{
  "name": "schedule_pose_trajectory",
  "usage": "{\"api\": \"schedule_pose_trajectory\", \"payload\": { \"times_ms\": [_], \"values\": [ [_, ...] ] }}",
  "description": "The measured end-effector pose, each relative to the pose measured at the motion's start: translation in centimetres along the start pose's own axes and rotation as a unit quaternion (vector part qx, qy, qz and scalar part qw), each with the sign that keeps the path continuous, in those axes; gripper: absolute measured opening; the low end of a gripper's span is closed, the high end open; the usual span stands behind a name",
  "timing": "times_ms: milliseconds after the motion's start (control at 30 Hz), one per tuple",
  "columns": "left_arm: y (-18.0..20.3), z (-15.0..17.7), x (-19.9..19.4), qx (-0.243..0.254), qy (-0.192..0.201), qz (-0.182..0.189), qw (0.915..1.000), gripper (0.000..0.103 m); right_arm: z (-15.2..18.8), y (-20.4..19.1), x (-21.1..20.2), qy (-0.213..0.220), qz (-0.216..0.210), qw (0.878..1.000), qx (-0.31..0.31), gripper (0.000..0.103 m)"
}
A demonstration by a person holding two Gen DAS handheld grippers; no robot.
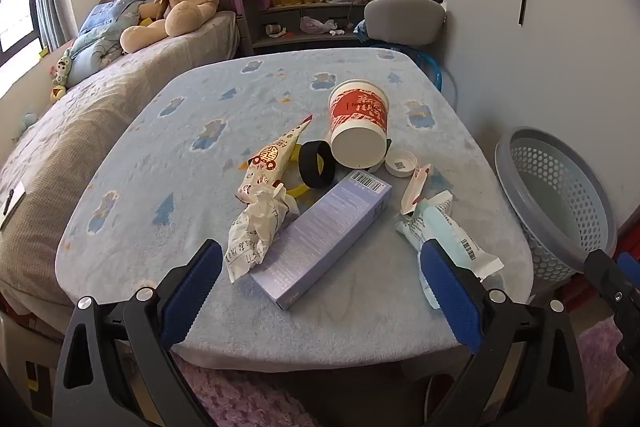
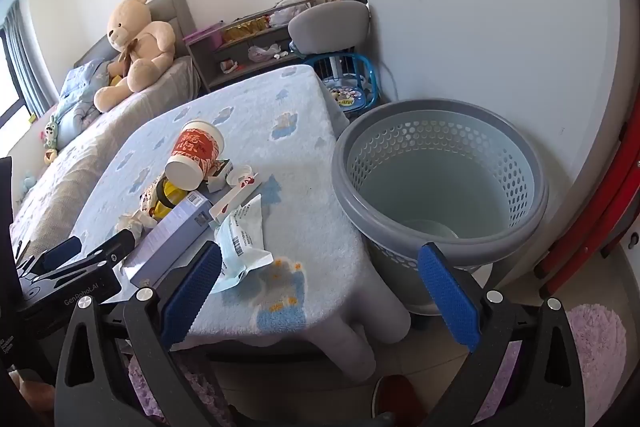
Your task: Collect trash
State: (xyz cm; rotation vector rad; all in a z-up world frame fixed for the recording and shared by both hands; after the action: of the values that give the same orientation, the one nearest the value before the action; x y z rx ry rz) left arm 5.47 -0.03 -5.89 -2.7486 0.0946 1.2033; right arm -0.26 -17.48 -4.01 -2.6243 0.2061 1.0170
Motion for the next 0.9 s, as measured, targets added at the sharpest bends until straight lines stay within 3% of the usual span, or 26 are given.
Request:
{"api": "schedule_pose_trajectory", "payload": {
  "times_ms": [900],
  "values": [
    [0.6, 0.3, 0.1, 0.008, 0.001, -0.002, 1.0, 0.095, 0.0, -0.1, 0.0, -0.002, -0.006, 1.0, 0.003, 0.096]
  ]
}}
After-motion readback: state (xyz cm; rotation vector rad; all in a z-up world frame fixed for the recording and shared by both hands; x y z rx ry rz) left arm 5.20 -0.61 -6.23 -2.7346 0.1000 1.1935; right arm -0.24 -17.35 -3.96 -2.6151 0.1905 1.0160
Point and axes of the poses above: each gripper's, at about its wrist camera, not at the fingertips, and x roughly the way its jaws point, y to its right, z to its underside, the point moved 8 cm from there along x, roughly the way its jaws point, and after that the axes turned 2 degrees about x, right-handed, at the moved point
